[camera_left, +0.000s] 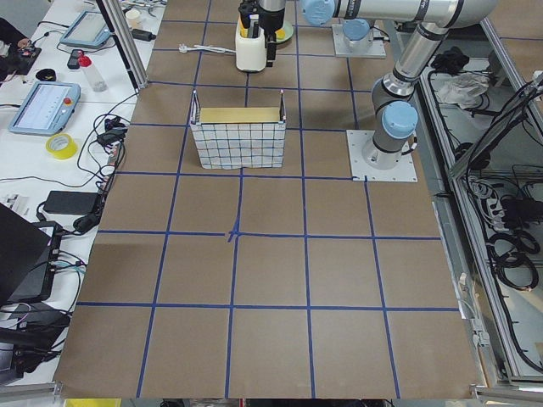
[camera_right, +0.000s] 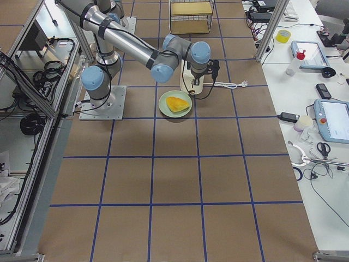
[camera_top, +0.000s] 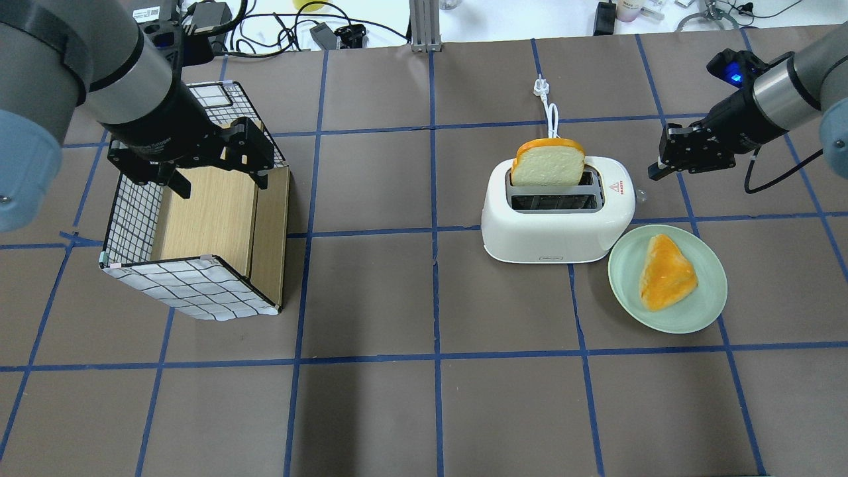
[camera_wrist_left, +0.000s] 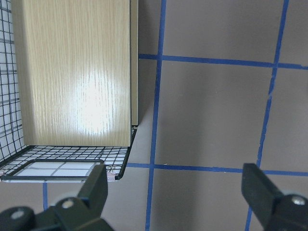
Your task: Press toaster with right arm
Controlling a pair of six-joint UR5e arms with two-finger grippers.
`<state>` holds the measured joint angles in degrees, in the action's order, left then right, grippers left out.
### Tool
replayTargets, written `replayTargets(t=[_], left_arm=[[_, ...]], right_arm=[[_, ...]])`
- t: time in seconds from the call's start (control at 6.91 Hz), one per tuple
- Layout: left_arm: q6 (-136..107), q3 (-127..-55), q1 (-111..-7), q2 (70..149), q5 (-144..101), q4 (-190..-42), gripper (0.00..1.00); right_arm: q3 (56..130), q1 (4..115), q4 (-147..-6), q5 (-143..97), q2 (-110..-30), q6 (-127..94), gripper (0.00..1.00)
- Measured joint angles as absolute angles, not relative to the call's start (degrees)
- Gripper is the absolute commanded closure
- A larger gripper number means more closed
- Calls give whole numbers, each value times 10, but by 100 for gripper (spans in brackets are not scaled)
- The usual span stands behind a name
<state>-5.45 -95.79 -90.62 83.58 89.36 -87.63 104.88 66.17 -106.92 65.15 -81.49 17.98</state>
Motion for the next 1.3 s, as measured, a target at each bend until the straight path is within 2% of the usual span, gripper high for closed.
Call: replayTargets(t=[1.3], left_arm=[[-54,-957,-906,836,894,-876,0]], right_arm=[[1070,660,-1091,628,-782,188,100]])
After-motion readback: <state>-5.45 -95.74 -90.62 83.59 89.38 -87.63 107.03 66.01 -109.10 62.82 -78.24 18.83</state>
